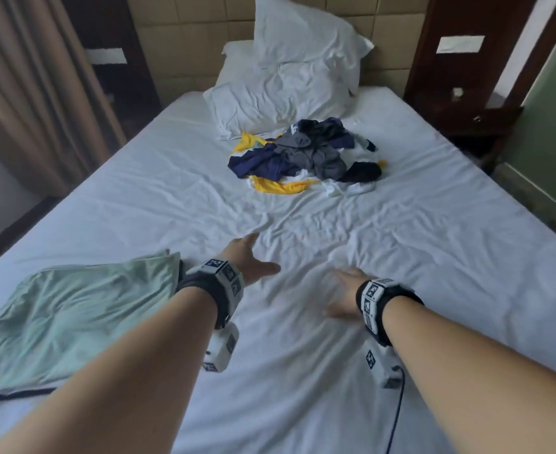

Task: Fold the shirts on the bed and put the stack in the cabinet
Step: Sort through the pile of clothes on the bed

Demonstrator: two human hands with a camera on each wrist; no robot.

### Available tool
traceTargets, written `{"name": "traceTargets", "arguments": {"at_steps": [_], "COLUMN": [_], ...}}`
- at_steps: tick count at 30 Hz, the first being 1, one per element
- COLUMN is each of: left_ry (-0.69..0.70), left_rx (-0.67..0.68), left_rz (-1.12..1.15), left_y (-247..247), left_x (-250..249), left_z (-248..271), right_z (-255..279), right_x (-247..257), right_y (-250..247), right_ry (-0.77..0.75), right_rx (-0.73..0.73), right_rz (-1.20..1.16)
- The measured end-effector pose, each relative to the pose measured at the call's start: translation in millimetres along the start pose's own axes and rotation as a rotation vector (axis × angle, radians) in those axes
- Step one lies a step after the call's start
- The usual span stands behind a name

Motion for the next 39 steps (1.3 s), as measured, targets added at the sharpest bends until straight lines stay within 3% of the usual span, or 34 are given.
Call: {"name": "traceTargets", "arguments": {"at_steps": [8, 13, 19, 23, 26, 32, 34, 39], "left_ry": [0.021, -0.011, 0.051, 0.050, 0.056, 0.053, 0.058, 0.037], "left_rx": [0.115, 0.294, 0.393, 0.432, 0.471, 0.512, 0.515, 0.551], "left_rz": [-0.216, -0.482, -0.644, -0.623, -0.634, -0.648, -0.640, -0.644], "left_y": [68, 92, 110, 115, 121, 132, 133, 133], "left_x": [-32, -43, -49, -41, -37, -32, -32, -32], "left_z": [-80, -130, -151, -159, -166, -178, -179, -178], "right_z": [-42, -58, -79, -134, -179, -258, -280, -315], "right_x": [-2, -2, -1, 2, 6, 33, 36, 32], "right_y": [27, 31, 8, -46, -68, -117, -125, -122], "right_ry": [-0.028, -0.088, -0.156, -0.117, -0.079, -0.184, -0.211, -0.195], "right_rx": [0.200, 0.279, 0.336, 0.139, -0.044, -0.446, -0.484, -0.409], "right_rz": [0.139, 0.282, 0.149, 0.006, 0.061, 0.033, 0.094, 0.323]}}
Point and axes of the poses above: each hand's wrist, its own z-axis away from the middle knuckle, its own y-axis out of the palm, x = y × z, the point moved 8 cm from there along -z, towards the middle knuckle, and after that the axes turned 10 degrees about -x, right-handed, at the moved point
